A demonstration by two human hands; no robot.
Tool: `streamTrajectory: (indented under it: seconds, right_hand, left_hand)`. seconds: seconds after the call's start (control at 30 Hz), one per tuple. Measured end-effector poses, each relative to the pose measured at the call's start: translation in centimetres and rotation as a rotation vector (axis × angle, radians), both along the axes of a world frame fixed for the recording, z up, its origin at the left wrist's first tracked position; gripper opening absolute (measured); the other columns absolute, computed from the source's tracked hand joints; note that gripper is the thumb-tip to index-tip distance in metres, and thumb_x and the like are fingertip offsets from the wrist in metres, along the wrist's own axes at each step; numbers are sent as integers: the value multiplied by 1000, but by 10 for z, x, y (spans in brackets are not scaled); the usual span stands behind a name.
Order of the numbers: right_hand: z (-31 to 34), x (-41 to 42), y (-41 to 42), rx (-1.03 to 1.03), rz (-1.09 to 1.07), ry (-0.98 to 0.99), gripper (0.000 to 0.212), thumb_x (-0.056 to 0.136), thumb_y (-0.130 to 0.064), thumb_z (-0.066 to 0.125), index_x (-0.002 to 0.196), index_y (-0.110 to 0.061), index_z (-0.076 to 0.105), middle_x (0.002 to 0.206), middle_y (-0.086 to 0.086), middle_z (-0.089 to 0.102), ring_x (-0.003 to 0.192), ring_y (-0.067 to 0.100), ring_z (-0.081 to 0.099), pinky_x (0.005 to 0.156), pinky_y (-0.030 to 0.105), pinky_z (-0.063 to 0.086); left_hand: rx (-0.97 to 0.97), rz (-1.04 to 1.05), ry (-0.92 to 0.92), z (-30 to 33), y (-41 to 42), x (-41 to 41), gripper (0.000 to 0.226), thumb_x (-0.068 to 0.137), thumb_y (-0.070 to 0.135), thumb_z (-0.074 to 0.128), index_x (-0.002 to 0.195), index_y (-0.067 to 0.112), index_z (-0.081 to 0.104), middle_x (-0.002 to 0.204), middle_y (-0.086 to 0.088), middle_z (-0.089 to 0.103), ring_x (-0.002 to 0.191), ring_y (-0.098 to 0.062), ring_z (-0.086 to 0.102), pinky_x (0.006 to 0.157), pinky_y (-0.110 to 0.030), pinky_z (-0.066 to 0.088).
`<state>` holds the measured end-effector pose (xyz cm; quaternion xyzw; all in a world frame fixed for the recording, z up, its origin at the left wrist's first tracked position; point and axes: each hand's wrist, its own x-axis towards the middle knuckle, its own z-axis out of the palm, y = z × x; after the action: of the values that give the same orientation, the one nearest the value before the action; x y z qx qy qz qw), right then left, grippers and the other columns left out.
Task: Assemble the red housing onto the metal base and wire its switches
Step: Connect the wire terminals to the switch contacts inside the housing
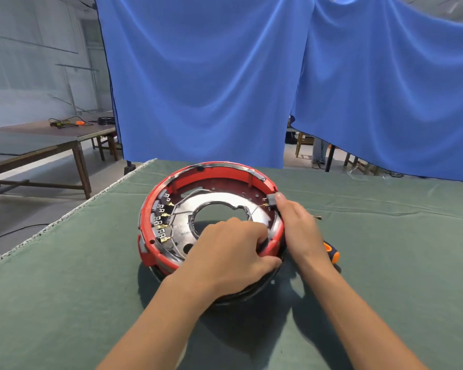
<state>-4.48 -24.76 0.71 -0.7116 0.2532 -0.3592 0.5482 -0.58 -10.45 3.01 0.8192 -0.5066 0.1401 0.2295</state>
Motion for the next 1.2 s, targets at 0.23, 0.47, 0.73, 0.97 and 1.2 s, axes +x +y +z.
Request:
streamTrajectory:
  seconds: [0.23, 0.47, 0.73, 0.97, 1.2]
  right_hand:
    - [-6, -1, -11, -50, -45, 88, 44, 97, -46, 42, 76, -16, 65, 82, 3, 69, 86, 26, 64, 80, 41, 50]
    - [-14, -11, -20, -396, -205, 299, 12, 85, -24, 57, 88, -24, 68, 80, -9, 68, 98, 17, 54, 70, 28, 39]
    - [-24, -3, -15, -928, -228, 765, 25, 91, -30, 49, 113, -27, 62, 112, -4, 59, 105, 23, 43, 83, 33, 34]
    - [-21, -1, -19, -899, -224, 769, 13, 89, -35, 58, 94, -28, 67, 100, -3, 64, 101, 23, 49, 81, 33, 34]
    - [-18, -1, -8, -698, -49, 447, 15, 88, -33, 58, 92, -28, 72, 96, -8, 71, 92, 18, 61, 76, 31, 47]
  left_hand:
    - [20, 175, -43, -7, 3, 20, 46, 80, 51, 55, 58, 18, 32, 60, 3, 37, 69, -28, 43, 58, -34, 26]
    - [71, 355, -143, -10, 4, 35, 37, 84, 52, 51, 69, 18, 46, 81, -3, 63, 76, -27, 55, 59, -32, 28]
    - [-5, 282, -134, -13, 6, 30, 54, 87, 54, 43, 54, 13, 32, 54, 0, 35, 63, -26, 44, 53, -34, 24]
    - [-32, 257, -107, -13, 7, 31, 51, 86, 55, 43, 61, 12, 50, 60, -1, 51, 66, -24, 51, 53, -33, 28]
    - [-47, 252, -88, -13, 7, 31, 50, 86, 56, 44, 64, 14, 58, 62, 0, 56, 67, -22, 54, 53, -33, 33]
